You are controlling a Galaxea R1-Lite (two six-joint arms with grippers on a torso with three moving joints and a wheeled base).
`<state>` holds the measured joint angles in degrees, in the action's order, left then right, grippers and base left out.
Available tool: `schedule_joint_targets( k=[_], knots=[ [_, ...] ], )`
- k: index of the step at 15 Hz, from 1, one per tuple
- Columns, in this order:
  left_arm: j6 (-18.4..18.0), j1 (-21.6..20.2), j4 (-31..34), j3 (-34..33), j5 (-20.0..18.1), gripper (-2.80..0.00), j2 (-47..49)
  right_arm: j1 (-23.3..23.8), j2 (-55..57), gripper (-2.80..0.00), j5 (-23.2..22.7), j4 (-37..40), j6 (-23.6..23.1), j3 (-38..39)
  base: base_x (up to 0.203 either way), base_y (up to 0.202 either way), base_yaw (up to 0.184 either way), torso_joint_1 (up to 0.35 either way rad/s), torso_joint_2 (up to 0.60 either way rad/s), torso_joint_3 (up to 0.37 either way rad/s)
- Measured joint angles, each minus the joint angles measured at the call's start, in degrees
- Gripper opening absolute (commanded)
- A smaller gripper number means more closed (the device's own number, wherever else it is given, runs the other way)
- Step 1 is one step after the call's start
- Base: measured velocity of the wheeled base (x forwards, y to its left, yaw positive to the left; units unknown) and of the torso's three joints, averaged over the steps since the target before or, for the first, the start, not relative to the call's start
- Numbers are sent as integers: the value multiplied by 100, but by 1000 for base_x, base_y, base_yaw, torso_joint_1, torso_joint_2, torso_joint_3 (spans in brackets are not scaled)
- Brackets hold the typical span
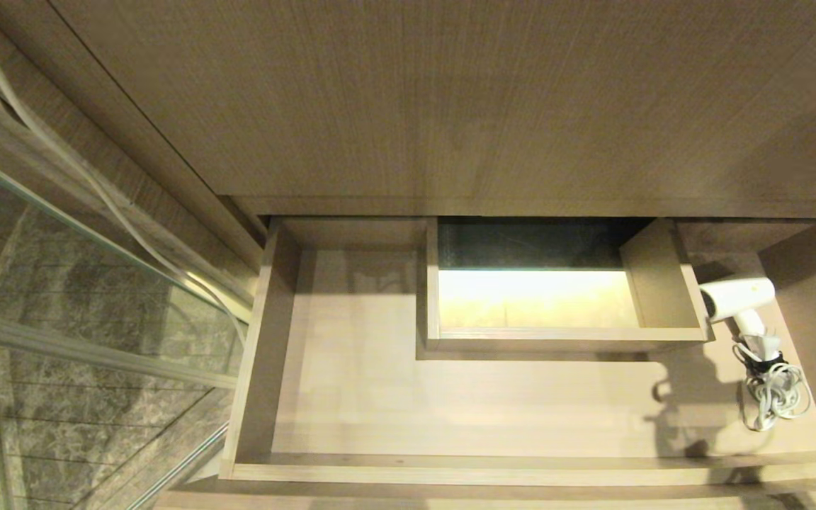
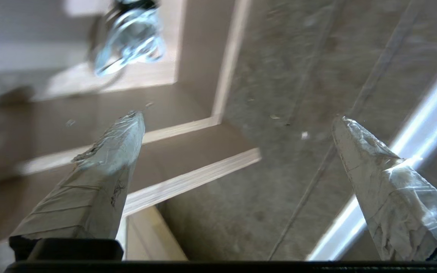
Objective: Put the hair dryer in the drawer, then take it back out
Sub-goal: Pull open the drawer
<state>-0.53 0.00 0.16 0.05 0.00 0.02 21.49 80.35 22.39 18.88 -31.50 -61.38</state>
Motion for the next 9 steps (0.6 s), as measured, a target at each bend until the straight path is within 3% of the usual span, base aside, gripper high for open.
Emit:
schedule_joint_targets(
  k=[5, 9],
  knots=[
    [2, 0, 2, 2, -2, -280, 0, 225, 70, 0, -898, 500, 9, 149, 0, 0, 0, 0, 0, 0],
    [2, 0, 0, 2, 0, -280, 0, 541, 237, 0, -1049, 260, 11, 70, 0, 0, 0, 0, 0, 0]
  ],
)
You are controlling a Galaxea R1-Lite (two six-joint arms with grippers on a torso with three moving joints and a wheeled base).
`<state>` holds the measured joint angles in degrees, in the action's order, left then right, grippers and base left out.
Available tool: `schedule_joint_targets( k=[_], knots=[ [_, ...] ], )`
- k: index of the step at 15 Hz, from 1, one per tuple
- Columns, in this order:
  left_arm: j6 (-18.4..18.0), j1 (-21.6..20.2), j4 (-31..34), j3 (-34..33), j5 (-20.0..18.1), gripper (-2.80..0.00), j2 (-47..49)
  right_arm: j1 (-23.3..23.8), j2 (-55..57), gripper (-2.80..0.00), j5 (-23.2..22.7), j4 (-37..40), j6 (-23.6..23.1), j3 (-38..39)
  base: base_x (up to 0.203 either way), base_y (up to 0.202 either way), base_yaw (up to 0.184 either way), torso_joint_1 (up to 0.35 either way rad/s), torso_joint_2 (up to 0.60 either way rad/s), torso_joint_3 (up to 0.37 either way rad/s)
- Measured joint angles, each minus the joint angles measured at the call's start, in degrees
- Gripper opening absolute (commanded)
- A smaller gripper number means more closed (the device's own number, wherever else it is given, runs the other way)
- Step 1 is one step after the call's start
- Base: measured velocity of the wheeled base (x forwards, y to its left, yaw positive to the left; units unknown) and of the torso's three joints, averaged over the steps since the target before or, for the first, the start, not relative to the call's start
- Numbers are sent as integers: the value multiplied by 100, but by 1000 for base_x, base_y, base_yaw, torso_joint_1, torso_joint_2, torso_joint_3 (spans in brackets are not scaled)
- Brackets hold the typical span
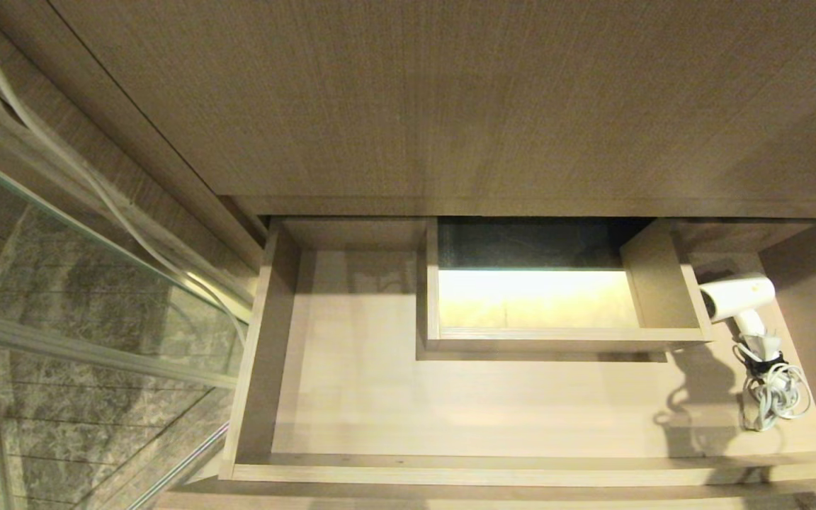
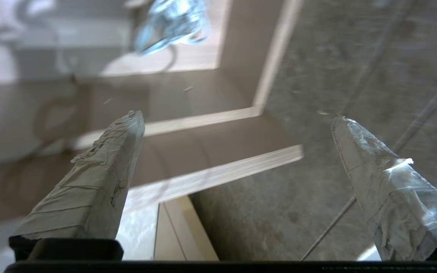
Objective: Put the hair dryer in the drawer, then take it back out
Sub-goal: Pull open the drawer, then take the hairdryer out
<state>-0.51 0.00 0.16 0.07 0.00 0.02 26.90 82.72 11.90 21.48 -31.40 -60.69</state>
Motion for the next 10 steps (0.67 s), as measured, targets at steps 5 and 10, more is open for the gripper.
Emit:
schedule_joint_targets(
  k=[5, 10],
  knots=[
    [0, 0, 1, 0, 0, -280, 0, 222, 253, 0, -273, -216, -6, -12, 0, 0, 0, 0, 0, 0],
    [-1, 0, 2, -2, 0, -280, 0, 230, 806, 0, -935, -777, 97, -75, 0, 0, 0, 0, 0, 0]
  ],
)
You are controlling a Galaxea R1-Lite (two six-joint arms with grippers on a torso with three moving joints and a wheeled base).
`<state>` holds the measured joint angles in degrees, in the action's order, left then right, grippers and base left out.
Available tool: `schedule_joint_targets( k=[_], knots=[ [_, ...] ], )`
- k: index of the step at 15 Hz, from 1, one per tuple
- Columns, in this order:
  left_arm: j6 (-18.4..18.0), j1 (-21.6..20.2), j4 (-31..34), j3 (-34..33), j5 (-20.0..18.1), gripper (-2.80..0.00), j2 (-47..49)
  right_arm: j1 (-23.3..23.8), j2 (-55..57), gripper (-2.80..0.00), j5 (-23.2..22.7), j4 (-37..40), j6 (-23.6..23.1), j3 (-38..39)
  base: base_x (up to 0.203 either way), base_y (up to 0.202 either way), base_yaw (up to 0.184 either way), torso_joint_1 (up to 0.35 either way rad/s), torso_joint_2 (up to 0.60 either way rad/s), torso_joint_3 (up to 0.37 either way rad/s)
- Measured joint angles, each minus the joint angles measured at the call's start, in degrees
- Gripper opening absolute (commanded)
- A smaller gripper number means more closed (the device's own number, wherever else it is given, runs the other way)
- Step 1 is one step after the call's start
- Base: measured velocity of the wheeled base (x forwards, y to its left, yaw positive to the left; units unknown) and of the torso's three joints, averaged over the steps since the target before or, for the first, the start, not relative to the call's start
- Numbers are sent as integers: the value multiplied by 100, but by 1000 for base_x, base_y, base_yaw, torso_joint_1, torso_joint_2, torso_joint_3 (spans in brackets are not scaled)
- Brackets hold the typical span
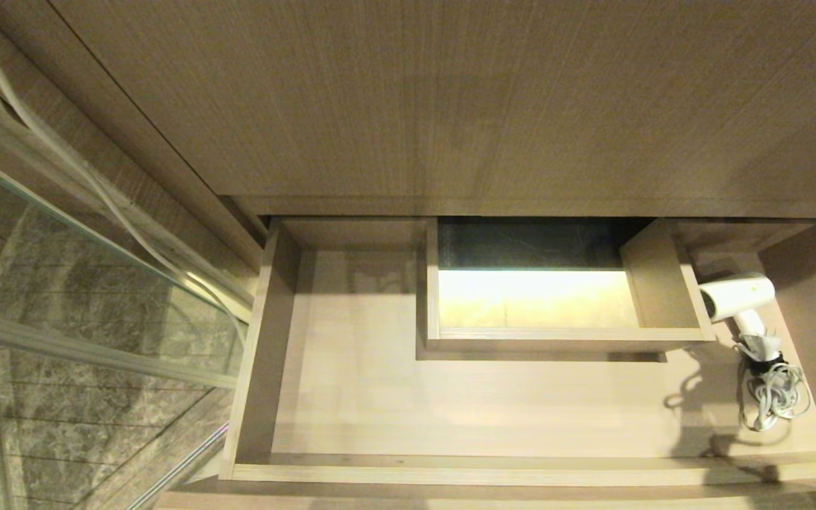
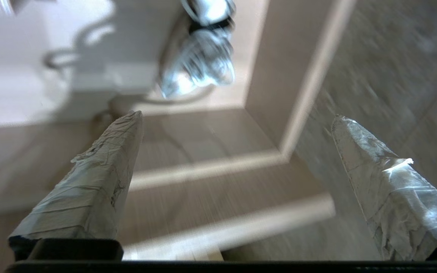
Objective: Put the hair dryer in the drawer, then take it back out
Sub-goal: Take the hairdryer out
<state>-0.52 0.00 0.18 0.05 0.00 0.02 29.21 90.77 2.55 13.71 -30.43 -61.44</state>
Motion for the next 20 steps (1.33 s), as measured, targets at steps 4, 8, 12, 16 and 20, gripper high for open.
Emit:
schedule_joint_targets(
  k=[4, 8, 12, 16, 20],
  knots=[
    [1, 0, 0, 0, 0, -280, 0, 45, 599, 0, -80, -356, 26, -141, 0, 0, 0, 0, 0, 0],
    [1, 0, 0, 0, 0, -280, 0, 73, 1282, 0, -142, -532, 267, -503, 0, 0, 0, 0, 0, 0],
    [0, 0, 0, 0, -2, -280, 0, 83, 1880, 0, -354, -651, 459, -797, 0, 0, 0, 0, 0, 0],
    [0, 0, 0, 0, 0, -280, 0, 83, 2397, 0, -437, -663, 535, -1170, 0, 0, 0, 0, 0, 0],
    [1, 0, 0, 0, 0, -280, 0, 69, 2781, 0, -807, -824, 552, -1351, 0, 0, 0, 0, 0, 0]
  ],
)
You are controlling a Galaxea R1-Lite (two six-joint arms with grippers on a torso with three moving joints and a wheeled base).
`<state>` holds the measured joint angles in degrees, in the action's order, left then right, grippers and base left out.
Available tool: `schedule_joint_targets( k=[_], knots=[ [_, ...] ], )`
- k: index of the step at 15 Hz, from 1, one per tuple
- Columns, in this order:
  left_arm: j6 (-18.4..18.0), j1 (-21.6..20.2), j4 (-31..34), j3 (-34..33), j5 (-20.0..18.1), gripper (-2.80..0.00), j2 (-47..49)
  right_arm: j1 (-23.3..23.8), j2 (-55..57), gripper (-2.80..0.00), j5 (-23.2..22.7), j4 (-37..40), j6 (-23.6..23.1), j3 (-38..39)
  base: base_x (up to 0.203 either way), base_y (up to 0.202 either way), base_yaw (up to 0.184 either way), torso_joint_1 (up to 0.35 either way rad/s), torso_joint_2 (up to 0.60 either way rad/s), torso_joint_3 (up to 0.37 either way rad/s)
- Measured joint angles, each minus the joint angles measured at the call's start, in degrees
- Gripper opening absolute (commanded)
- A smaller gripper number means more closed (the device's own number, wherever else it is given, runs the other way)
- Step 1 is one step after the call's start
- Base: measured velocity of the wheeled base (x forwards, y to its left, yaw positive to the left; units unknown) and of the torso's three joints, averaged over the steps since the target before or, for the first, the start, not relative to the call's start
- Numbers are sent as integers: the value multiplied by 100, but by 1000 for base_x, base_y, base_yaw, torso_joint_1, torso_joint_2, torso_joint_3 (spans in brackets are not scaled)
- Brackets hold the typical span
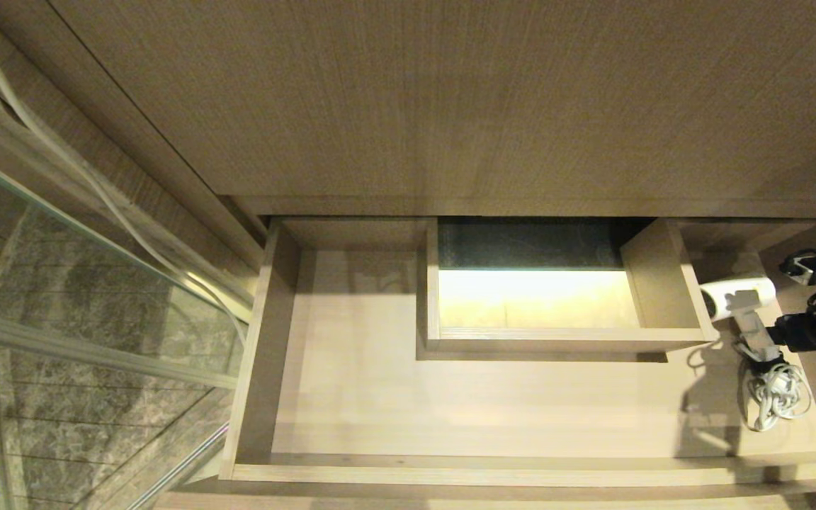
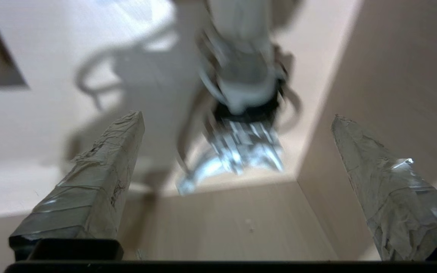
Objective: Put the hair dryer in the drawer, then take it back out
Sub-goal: Take the hairdryer out
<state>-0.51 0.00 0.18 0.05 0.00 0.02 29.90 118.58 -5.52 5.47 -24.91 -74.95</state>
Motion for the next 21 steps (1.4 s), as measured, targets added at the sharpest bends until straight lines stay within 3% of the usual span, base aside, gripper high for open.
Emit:
schedule_joint_targets(
  k=[5, 14, 16, 17, 21],
  knots=[
    [0, 0, -2, 0, 0, -280, 0, 2, 554, 0, -398, -83, 107, -486, 0, 0, 0, 0, 0, 0],
    [0, 0, 0, 0, 0, -280, 0, 7, 1383, 0, -494, -316, 137, -1140, 0, 0, 0, 0, 0, 0],
    [-1, 0, -2, 0, 0, -280, 0, 0, 1483, 0, -804, -343, 107, -1190, 0, 0, 0, 0, 0, 0],
    [-1, 0, 1, 0, 0, -280, 0, 0, 1525, -280, -949, -352, 86, -1215, 0, 0, 0, 0, 0, 0],
    [-1, 0, 0, 0, 0, -280, 0, 0, 1612, -280, -991, -359, 28, -1242, 0, 0, 0, 0, 0, 0]
  ],
)
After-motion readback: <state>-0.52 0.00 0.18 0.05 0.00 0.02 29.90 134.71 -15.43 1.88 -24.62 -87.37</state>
